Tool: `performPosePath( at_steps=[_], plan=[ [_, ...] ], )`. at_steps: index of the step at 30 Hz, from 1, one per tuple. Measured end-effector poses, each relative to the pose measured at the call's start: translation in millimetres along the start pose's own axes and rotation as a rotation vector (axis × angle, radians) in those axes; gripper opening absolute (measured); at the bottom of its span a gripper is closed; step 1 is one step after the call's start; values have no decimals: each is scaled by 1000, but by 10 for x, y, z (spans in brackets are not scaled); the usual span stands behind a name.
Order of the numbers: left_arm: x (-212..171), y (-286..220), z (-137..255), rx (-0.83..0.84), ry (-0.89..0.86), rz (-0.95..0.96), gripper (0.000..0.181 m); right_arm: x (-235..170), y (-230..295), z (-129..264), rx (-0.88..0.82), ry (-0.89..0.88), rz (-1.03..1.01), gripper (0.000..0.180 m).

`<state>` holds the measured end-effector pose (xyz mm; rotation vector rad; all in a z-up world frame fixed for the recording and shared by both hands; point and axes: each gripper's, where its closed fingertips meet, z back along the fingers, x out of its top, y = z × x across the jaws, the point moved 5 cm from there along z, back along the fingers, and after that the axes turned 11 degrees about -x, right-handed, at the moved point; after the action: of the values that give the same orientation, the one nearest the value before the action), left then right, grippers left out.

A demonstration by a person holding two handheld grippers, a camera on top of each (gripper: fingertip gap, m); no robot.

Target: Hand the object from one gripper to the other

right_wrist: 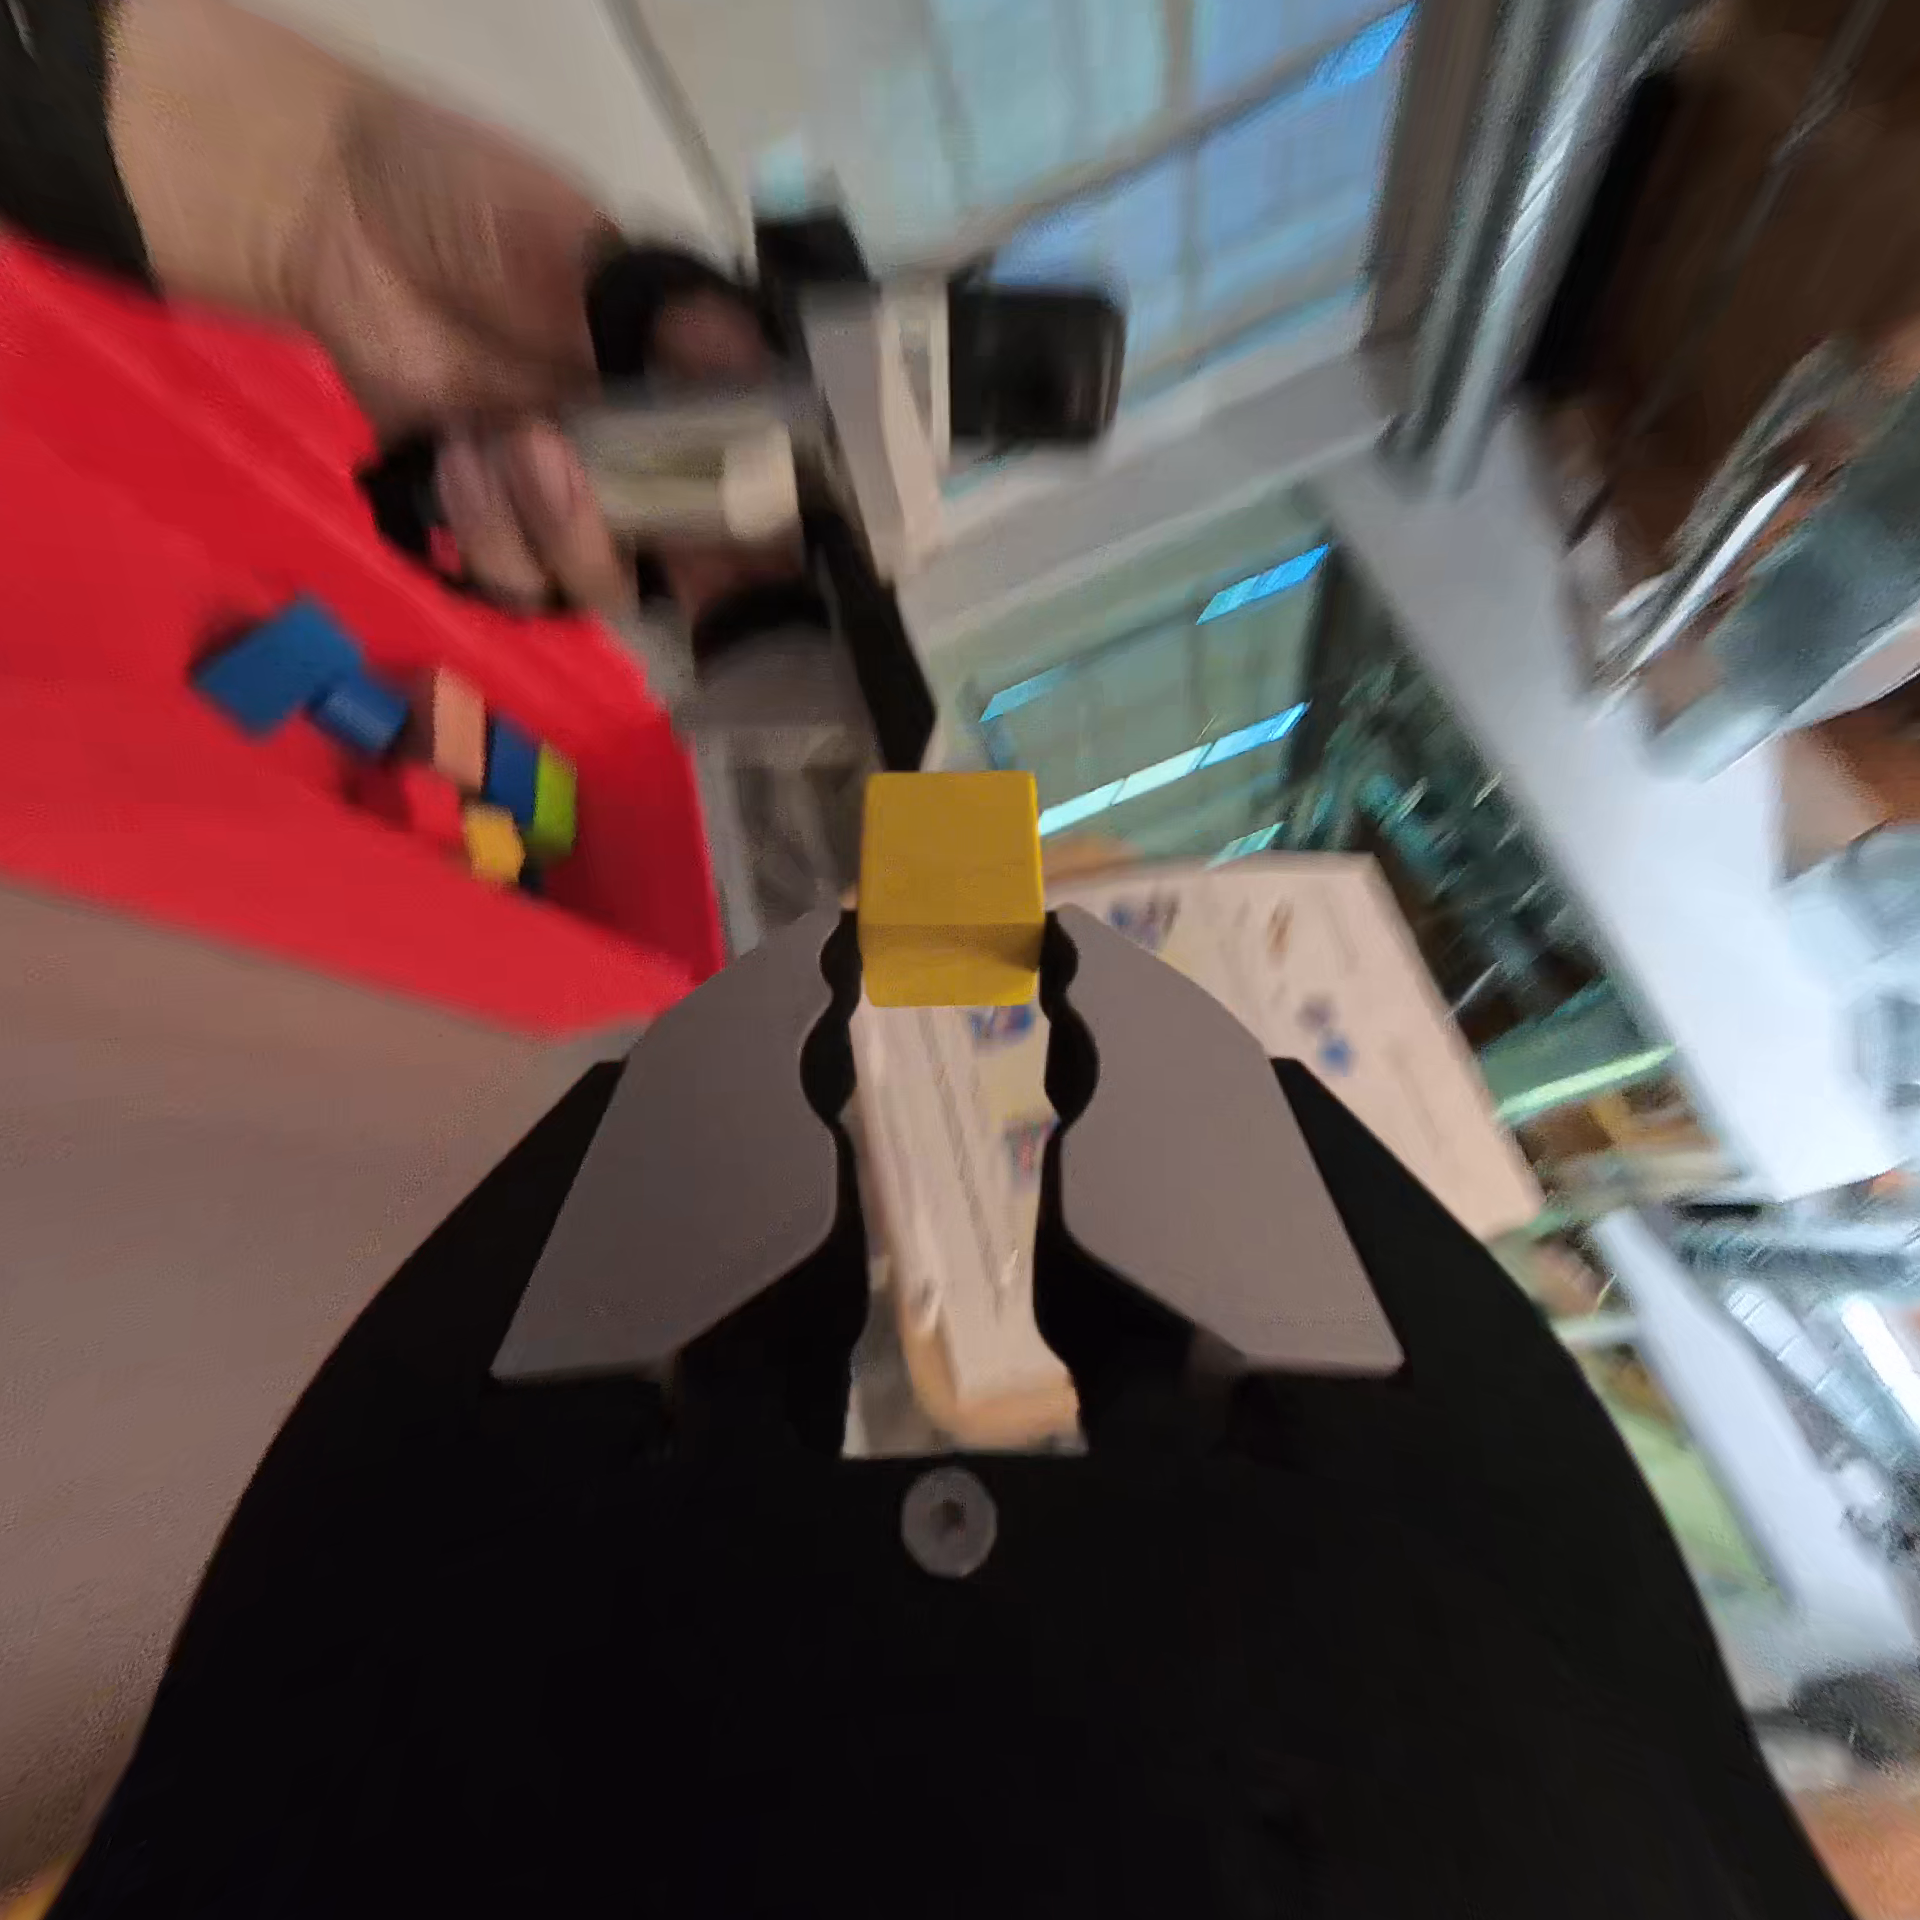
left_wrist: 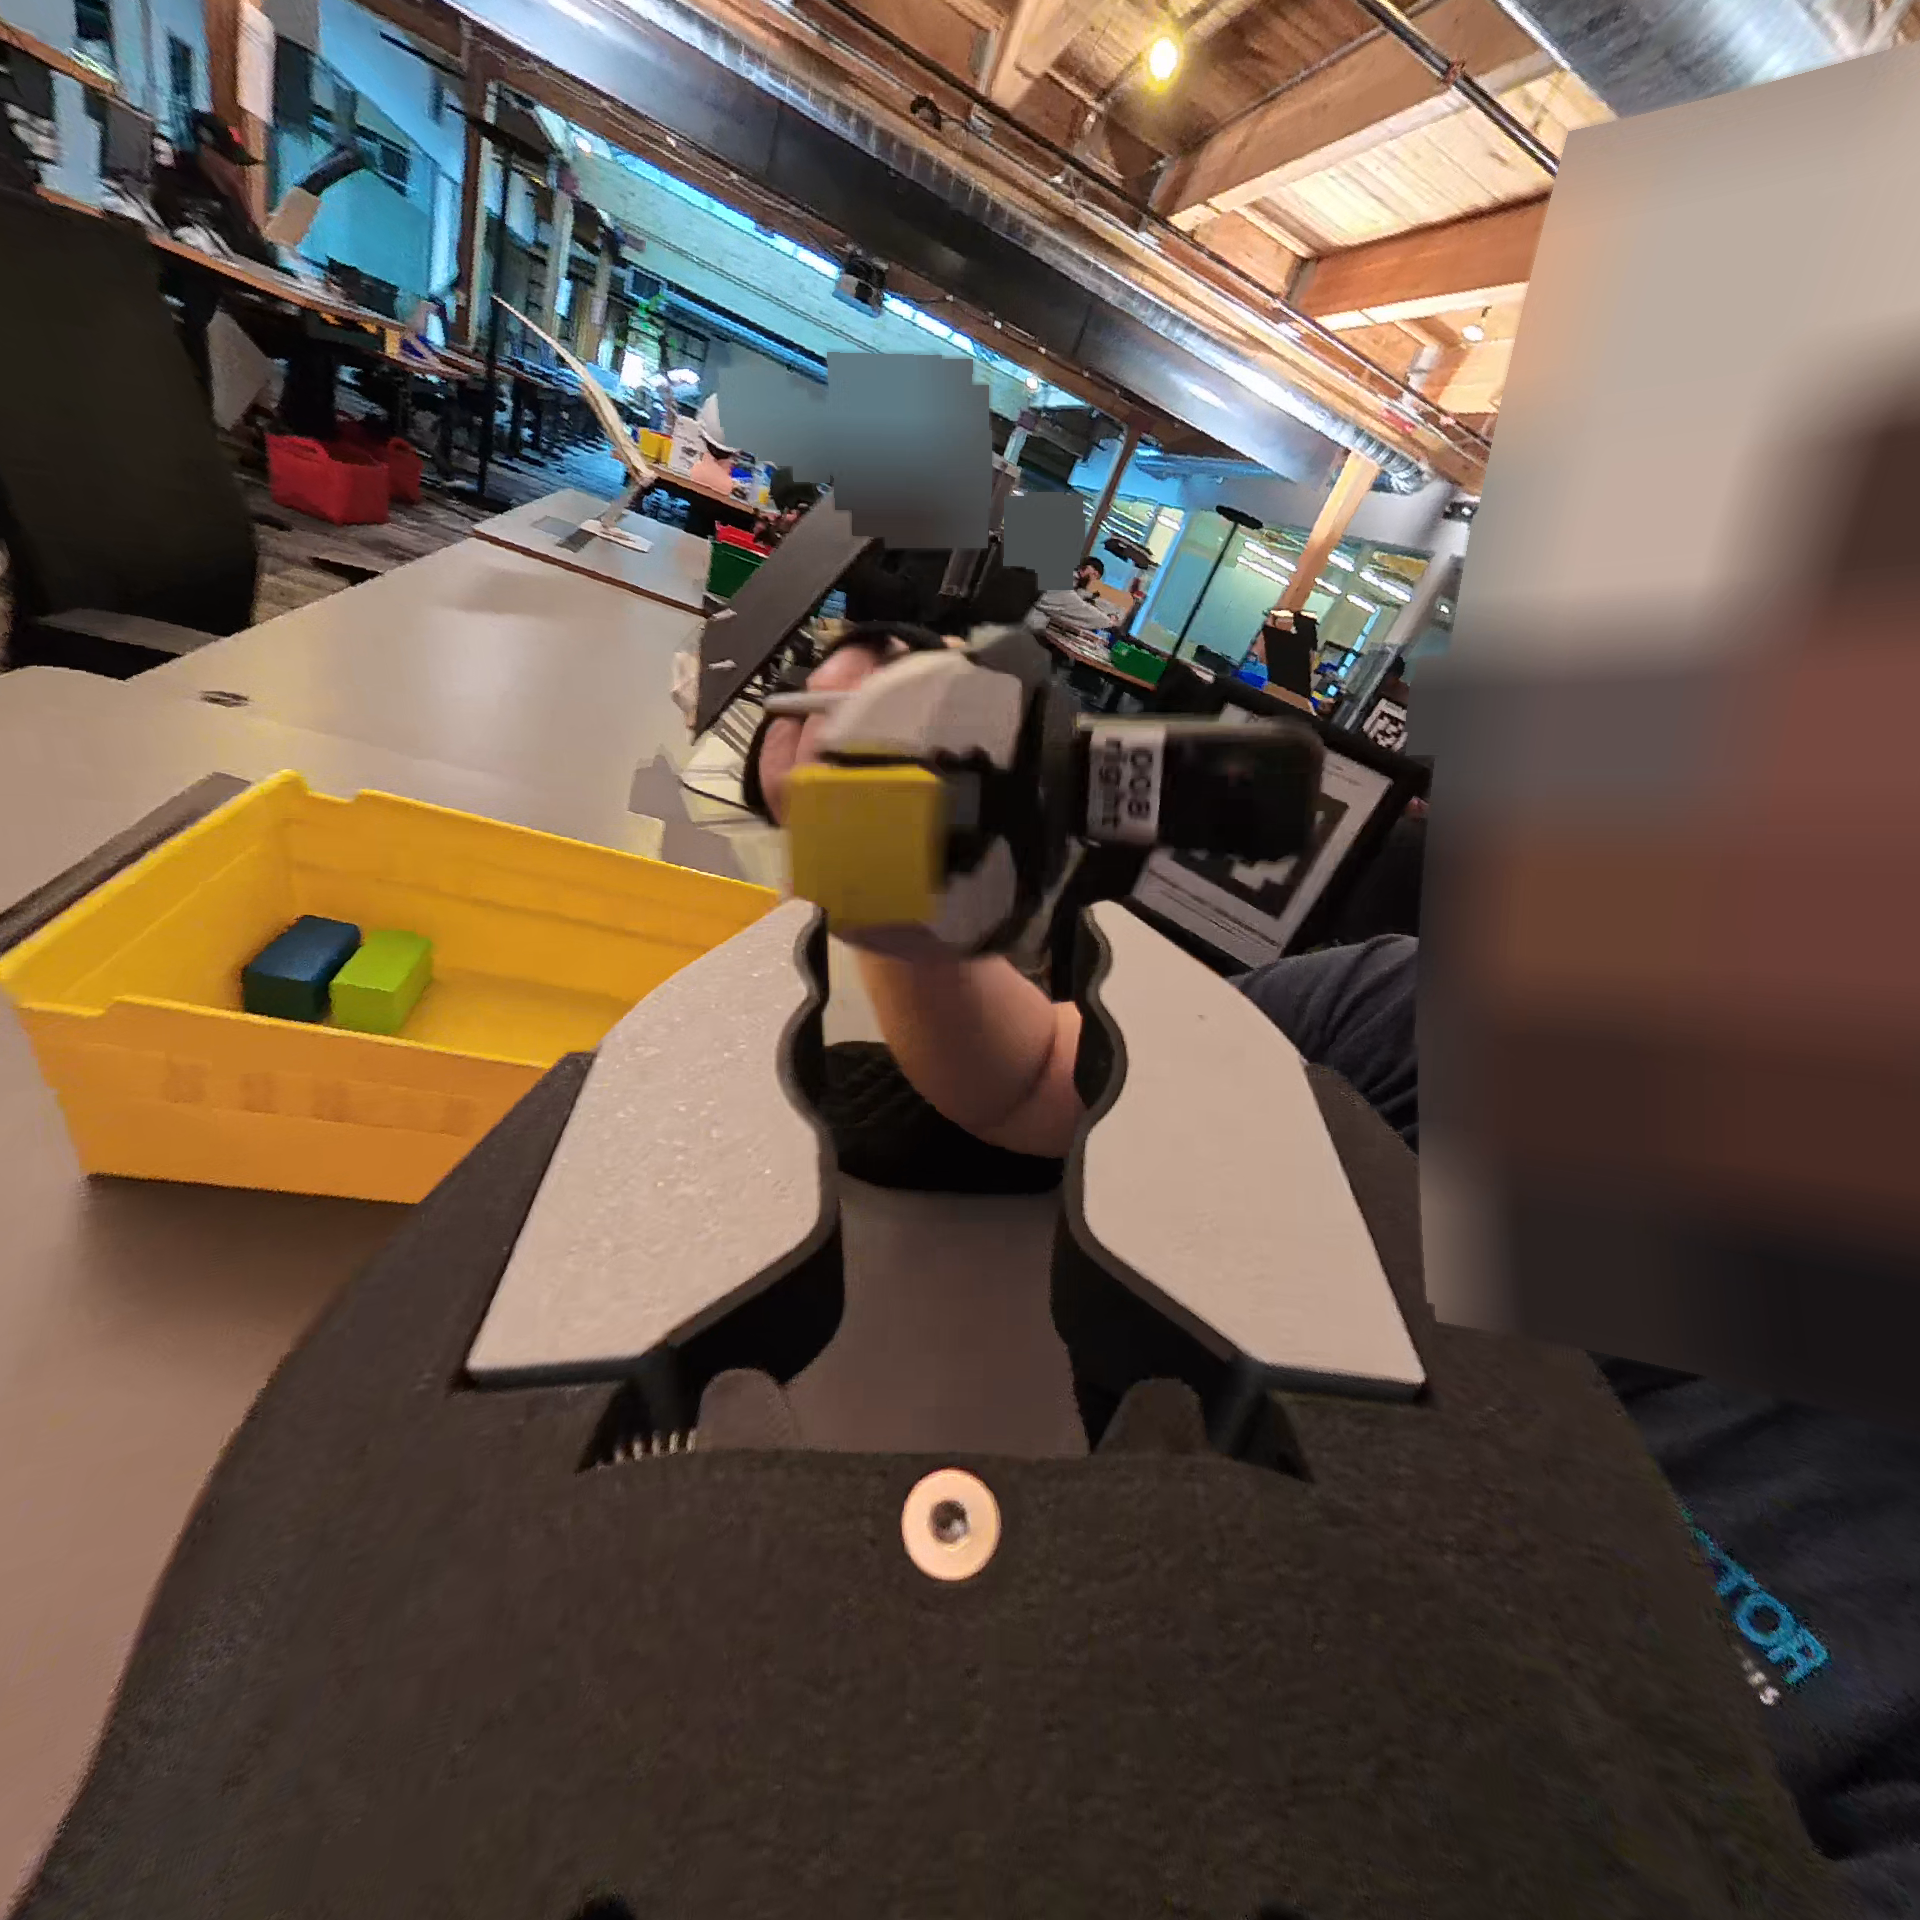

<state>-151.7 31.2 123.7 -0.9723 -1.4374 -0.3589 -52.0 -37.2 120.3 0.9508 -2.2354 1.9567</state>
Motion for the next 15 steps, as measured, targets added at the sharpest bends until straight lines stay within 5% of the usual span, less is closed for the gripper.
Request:
performPosePath(
  at_steps=[4, 8, 15],
  plan=[
    [73, 34, 257, 173, -9, -53, 43, -1039, -140, 472, 418, 601, -334, 34],
    [54, 0, 322, 263, 77, -102, 43, -2145, 108, 937, 542, 1032, -193, 34],
    [39, -93, 342, 276, 130, -116, 40, -2794, 595, 1272, 798, 1390, -249, 34]
  ],
)
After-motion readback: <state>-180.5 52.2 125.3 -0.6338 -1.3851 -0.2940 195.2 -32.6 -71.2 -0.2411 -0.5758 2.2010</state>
